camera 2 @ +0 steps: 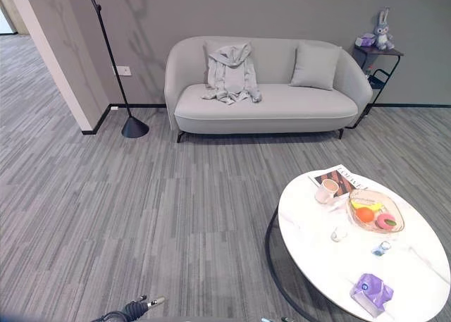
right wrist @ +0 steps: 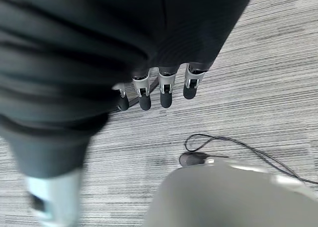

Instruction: Hang the clothes on the sofa on the clothes rack.

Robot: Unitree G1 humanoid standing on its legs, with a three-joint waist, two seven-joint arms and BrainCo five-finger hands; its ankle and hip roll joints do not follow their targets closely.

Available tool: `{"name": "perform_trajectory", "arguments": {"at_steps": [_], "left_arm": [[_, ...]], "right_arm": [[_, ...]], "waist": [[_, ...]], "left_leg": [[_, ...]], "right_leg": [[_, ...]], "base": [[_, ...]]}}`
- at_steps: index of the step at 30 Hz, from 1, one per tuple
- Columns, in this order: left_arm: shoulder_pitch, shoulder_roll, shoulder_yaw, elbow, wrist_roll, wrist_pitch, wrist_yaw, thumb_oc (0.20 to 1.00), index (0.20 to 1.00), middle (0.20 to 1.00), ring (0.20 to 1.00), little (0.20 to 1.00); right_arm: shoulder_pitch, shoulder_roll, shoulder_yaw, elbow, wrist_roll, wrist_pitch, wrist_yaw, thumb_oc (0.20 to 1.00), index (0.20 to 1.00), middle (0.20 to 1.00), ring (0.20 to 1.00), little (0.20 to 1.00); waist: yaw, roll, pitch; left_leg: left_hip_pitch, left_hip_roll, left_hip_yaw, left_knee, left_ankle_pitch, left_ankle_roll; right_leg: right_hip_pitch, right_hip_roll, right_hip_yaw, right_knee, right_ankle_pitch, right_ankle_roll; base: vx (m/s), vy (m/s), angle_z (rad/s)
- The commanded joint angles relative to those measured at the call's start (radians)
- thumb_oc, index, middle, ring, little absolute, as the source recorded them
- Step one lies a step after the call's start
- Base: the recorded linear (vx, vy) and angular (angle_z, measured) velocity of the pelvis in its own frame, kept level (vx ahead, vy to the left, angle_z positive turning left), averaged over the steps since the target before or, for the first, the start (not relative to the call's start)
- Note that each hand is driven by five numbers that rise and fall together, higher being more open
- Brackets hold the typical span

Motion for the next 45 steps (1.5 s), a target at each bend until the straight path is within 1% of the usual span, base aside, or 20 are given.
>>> {"name": "perform_trajectory", "arguments": {"at_steps": [1,13,18,26,27,29,31,32,33,35,36,38,40,41,43,45], "left_arm": [[-0.064,-0.029,-0.022,0.041,-0.014,-0.029,-0.003,1.000,1.000,1.000,1.000,1.000],[-0.075,-0.023,-0.026,0.059,-0.007,-0.033,0.012,1.000,1.000,1.000,1.000,1.000],[-0.082,-0.030,-0.047,0.061,0.001,-0.034,0.010,1.000,1.000,1.000,1.000,1.000],[-0.089,-0.025,-0.050,0.067,0.016,-0.031,0.010,1.000,1.000,1.000,1.000,1.000],[-0.100,-0.018,-0.061,0.067,0.033,-0.026,0.009,1.000,1.000,1.000,1.000,1.000],[-0.102,-0.017,-0.061,0.063,0.037,-0.024,0.005,1.000,1.000,1.000,1.000,1.000],[-0.102,-0.017,-0.056,0.059,0.048,-0.022,-0.003,1.000,1.000,1.000,1.000,1.000],[-0.103,-0.019,-0.051,0.058,0.049,-0.023,-0.001,1.000,1.000,1.000,1.000,1.000],[-0.103,-0.020,-0.049,0.060,0.049,-0.023,-0.001,1.000,1.000,1.000,1.000,1.000],[-0.103,-0.020,-0.048,0.060,0.049,-0.023,-0.001,1.000,1.000,1.000,1.000,1.000],[-0.105,-0.018,-0.049,0.054,0.055,-0.019,-0.004,1.000,1.000,1.000,1.000,1.000],[-0.102,-0.012,-0.040,0.040,0.046,-0.017,-0.005,1.000,1.000,1.000,1.000,1.000],[-0.103,-0.006,-0.038,0.029,0.036,-0.018,-0.009,1.000,1.000,1.000,1.000,1.000],[-0.106,0.000,-0.045,0.027,0.032,-0.019,-0.010,1.000,1.000,1.000,1.000,1.000],[-0.108,0.006,-0.050,0.033,0.023,-0.024,-0.007,1.000,1.000,1.000,1.000,1.000],[-0.110,0.004,-0.055,0.037,0.022,-0.025,-0.010,1.000,1.000,1.000,1.000,1.000]], "right_arm": [[-0.044,0.023,0.011,0.032,0.017,-0.026,0.013,1.000,1.000,1.000,1.000,1.000],[-0.039,0.017,0.007,0.035,0.015,-0.031,0.009,1.000,1.000,1.000,1.000,1.000],[-0.044,0.015,0.011,0.030,0.014,-0.031,0.009,1.000,1.000,1.000,1.000,1.000],[-0.049,0.018,0.004,0.031,0.012,-0.024,0.013,1.000,1.000,1.000,1.000,1.000],[-0.065,0.020,0.010,0.034,0.012,-0.019,0.013,1.000,1.000,1.000,1.000,1.000],[-0.074,0.022,0.012,0.028,0.011,-0.017,0.014,1.000,1.000,1.000,1.000,1.000],[-0.085,0.013,0.016,0.011,0.012,-0.014,0.016,1.000,1.000,1.000,1.000,1.000],[-0.086,0.012,0.016,0.009,0.012,-0.013,0.019,1.000,1.000,1.000,1.000,1.000],[-0.086,0.011,0.018,0.009,0.012,-0.013,0.021,1.000,1.000,1.000,1.000,1.000],[-0.086,0.011,0.018,0.009,0.012,-0.013,0.021,1.000,1.000,1.000,1.000,1.000],[-0.080,0.016,0.018,0.010,0.012,-0.014,0.022,1.000,1.000,1.000,1.000,1.000],[-0.072,0.013,0.014,0.007,0.014,-0.015,0.022,1.000,1.000,1.000,1.000,1.000],[-0.074,0.009,0.013,0.009,0.014,-0.014,0.021,1.000,1.000,1.000,1.000,1.000],[-0.077,0.007,0.017,0.003,0.014,-0.015,0.020,1.000,1.000,1.000,1.000,1.000],[-0.079,0.007,0.020,-0.003,0.013,-0.015,0.024,1.000,1.000,1.000,1.000,1.000],[-0.073,0.008,0.019,-0.004,0.009,-0.016,0.024,1.000,1.000,1.000,1.000,1.000]], "waist": [[0.010,0.032,0.013],[0.010,0.030,0.017],[0.006,0.033,0.025],[0.010,0.037,0.047],[0.015,0.036,0.060],[0.022,0.039,0.070],[0.034,0.052,0.092],[0.033,0.069,0.113],[0.031,0.080,0.124],[0.031,0.079,0.124],[0.028,0.089,0.126],[0.019,0.088,0.120],[0.005,0.082,0.118],[-0.011,0.085,0.130],[-0.022,0.089,0.139],[-0.027,0.084,0.137]], "left_leg": [[0.007,0.032,0.025,-0.044,0.012,-0.086],[0.010,0.033,0.018,-0.044,0.014,-0.085],[0.013,0.031,0.018,-0.044,0.010,-0.084],[0.023,0.026,0.013,-0.044,0.020,-0.083],[0.031,0.021,0.010,-0.044,0.030,-0.082],[0.039,0.019,0.006,-0.044,0.039,-0.079],[0.061,0.021,0.003,-0.044,0.059,-0.076],[0.083,0.034,0.004,-0.044,0.063,-0.077],[0.094,0.043,0.005,-0.044,0.066,-0.078],[0.095,0.042,0.006,-0.044,0.066,-0.078],[0.113,0.042,-0.003,-0.044,0.060,-0.081],[0.119,0.038,-0.019,-0.044,0.049,-0.080],[0.126,0.031,-0.034,-0.044,0.035,-0.077],[0.149,0.040,-0.047,-0.044,0.018,-0.071],[0.174,0.052,-0.056,-0.044,0.008,-0.071],[0.184,0.052,-0.059,-0.044,0.003,-0.071]], "right_leg": [[-0.025,-0.066,-0.036,-0.031,0.064,0.064],[-0.025,-0.060,-0.033,-0.031,0.066,0.063],[-0.023,-0.063,-0.029,-0.031,0.069,0.063],[-0.019,-0.071,-0.027,-0.031,0.077,0.062],[-0.007,-0.081,-0.025,-0.029,0.088,0.057],[-0.016,-0.084,-0.018,0.015,0.090,0.055],[-0.069,-0.095,-0.014,0.181,0.088,0.052],[-0.116,-0.086,-0.010,0.299,0.093,0.056],[-0.134,-0.080,-0.009,0.347,0.094,0.055],[-0.135,-0.080,-0.008,0.349,0.093,0.055],[-0.155,-0.093,-0.020,0.334,0.094,0.052],[-0.158,-0.097,-0.030,0.249,0.092,0.052],[-0.188,-0.099,-0.039,0.102,0.094,0.052],[-0.249,-0.084,-0.051,-0.008,0.103,0.051],[-0.316,-0.080,-0.062,-0.031,0.094,0.056],[-0.315,-0.076,-0.067,-0.031,0.086,0.053]], "base": [[0.00,0.000,0.00],[0.00,0.000,0.00],[0.00,0.010,0.00],[0.02,0.062,-0.04],[0.07,0.155,-0.02],[0.06,0.167,-0.10],[0.07,0.228,-0.47],[0.07,0.212,-0.47],[0.04,0.127,-0.30],[0.09,0.050,-0.04],[0.22,0.051,-0.05],[0.26,0.002,-0.03],[0.26,-0.068,0.09],[0.31,-0.080,0.19],[0.28,-0.087,0.20],[0.18,-0.079,0.51]]}}
